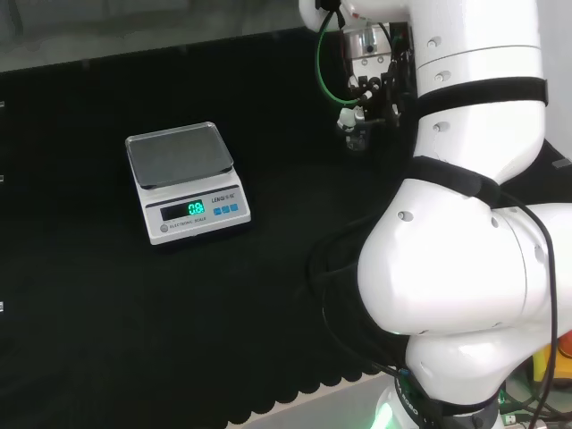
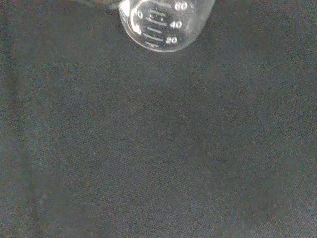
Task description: Pick up the beaker.
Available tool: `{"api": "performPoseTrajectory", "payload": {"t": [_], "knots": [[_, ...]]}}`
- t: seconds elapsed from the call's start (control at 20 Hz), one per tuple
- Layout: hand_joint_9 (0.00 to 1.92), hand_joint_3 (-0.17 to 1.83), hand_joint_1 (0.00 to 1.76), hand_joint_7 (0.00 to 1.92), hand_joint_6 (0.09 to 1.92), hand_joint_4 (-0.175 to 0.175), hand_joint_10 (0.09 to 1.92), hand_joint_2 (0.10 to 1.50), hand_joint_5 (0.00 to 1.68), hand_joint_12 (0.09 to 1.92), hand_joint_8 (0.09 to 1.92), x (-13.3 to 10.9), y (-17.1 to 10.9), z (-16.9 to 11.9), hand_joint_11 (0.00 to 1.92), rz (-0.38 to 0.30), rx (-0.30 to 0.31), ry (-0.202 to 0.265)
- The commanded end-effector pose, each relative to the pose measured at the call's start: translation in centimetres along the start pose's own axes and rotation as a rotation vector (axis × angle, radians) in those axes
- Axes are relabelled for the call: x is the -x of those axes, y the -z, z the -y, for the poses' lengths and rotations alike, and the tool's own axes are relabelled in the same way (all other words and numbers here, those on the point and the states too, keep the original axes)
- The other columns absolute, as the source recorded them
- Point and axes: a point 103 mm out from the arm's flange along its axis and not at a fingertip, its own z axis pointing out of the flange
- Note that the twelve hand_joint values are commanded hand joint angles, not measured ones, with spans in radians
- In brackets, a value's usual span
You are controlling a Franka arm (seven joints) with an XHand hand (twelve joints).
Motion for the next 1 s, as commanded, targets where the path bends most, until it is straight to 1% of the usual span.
{"api": "performPoseTrajectory", "payload": {"t": [0.05,0.2,0.35,0.65,0.75,1.0], "knots": [[1.27,0.49,0.95,0.84,0.19,-0.158,0.21,0.82,0.96,0.78,0.54,-0.8,1.2,0.0,1.31,0.036,0.008,-0.002],[1.35,0.51,1.00,0.86,0.21,-0.172,0.14,0.81,0.97,0.72,0.54,-1.1,1.6,0.1,1.39,0.050,0.013,-0.005],[1.41,0.52,1.04,0.86,0.23,-0.175,0.09,0.80,0.98,0.66,0.54,-1.5,2.2,0.4,1.46,0.062,0.010,-0.004],[1.43,0.53,1.07,0.87,0.25,-0.175,0.09,0.80,0.98,0.64,0.54,-2.1,3.3,1.2,1.50,0.094,-0.004,0.000],[1.44,0.53,1.07,0.88,0.25,-0.175,0.09,0.80,0.98,0.62,0.55,-2.3,3.9,1.7,1.51,0.102,0.001,0.003],[1.45,0.54,1.07,0.88,0.26,-0.175,0.09,0.79,0.98,0.60,0.55,-3.1,5.8,3.2,1.52,0.085,0.020,0.012]]}}
